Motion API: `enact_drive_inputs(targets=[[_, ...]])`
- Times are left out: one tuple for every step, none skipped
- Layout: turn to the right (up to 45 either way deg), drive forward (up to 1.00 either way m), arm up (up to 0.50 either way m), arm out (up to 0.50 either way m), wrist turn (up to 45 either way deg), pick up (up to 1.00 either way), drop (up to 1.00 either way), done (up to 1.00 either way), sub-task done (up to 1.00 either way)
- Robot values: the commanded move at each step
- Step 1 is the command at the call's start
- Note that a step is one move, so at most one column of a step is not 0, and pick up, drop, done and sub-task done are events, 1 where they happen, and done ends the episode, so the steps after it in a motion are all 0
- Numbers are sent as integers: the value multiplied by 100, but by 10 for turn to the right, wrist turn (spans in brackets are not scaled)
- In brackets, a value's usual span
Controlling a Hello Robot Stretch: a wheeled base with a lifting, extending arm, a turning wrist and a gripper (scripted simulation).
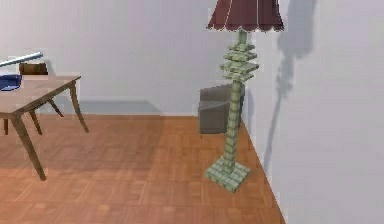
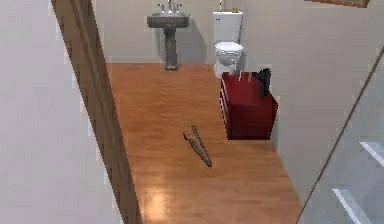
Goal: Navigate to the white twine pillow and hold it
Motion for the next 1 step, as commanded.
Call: enact_drive_inputs(targets=[[-450, 0, 0, 0, 0, 0, 0, 0, 0]])
